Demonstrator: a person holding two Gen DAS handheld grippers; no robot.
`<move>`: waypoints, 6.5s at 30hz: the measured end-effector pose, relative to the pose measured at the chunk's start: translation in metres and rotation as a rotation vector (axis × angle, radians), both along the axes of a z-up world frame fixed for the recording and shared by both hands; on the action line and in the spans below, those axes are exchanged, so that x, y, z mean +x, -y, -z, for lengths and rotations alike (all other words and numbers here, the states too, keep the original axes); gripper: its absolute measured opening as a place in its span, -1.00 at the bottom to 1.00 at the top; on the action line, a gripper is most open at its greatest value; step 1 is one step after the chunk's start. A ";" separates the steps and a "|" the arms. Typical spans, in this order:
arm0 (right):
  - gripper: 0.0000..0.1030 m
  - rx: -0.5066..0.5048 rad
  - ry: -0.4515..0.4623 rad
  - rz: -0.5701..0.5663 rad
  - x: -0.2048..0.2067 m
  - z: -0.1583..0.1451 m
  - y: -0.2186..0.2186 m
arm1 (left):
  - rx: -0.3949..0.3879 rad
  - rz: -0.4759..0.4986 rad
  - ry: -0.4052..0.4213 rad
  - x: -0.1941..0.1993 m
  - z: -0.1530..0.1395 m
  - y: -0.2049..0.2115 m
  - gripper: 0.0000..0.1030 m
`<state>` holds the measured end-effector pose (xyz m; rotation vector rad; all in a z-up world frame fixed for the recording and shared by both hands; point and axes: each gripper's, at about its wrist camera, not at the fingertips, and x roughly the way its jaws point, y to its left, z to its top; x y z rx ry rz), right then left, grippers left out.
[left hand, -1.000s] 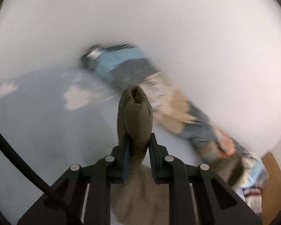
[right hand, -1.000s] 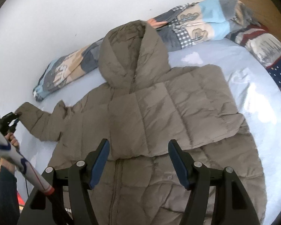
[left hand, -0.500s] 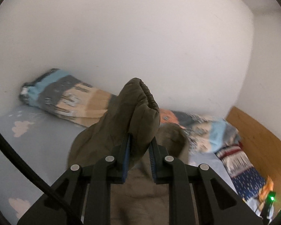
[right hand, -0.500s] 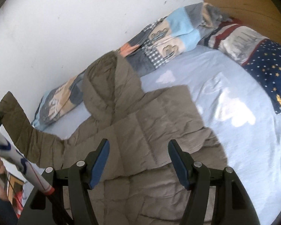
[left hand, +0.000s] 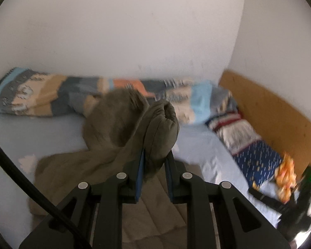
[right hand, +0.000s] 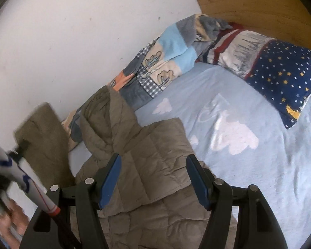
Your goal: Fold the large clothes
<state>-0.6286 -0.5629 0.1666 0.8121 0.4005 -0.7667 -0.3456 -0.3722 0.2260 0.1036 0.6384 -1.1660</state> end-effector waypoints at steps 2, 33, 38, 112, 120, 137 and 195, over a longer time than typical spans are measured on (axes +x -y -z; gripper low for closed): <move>0.35 0.007 -0.001 0.019 -0.007 0.000 0.004 | 0.065 0.028 -0.003 -0.019 0.031 0.021 -0.65; 0.31 0.467 0.089 -0.083 0.081 0.129 0.012 | 0.222 -0.391 -0.343 0.185 0.130 -0.128 0.45; -0.52 0.385 0.019 -0.086 0.089 0.121 0.015 | 0.286 -0.340 -0.270 0.169 0.137 -0.101 0.45; 0.09 0.030 -0.416 -0.267 0.156 0.124 -0.038 | 0.546 -0.164 0.133 0.081 0.162 -0.025 0.54; 0.10 -0.016 -0.348 -0.257 0.148 0.094 -0.046 | 0.412 -0.182 0.175 0.076 0.123 -0.035 0.54; 0.22 0.029 -0.297 -0.302 0.150 0.093 -0.045 | 0.405 -0.229 0.078 0.094 0.120 -0.043 0.54; -0.59 0.237 -0.373 -0.211 -0.155 0.136 -0.128 | 0.562 -0.252 -0.149 -0.022 0.182 -0.323 -0.55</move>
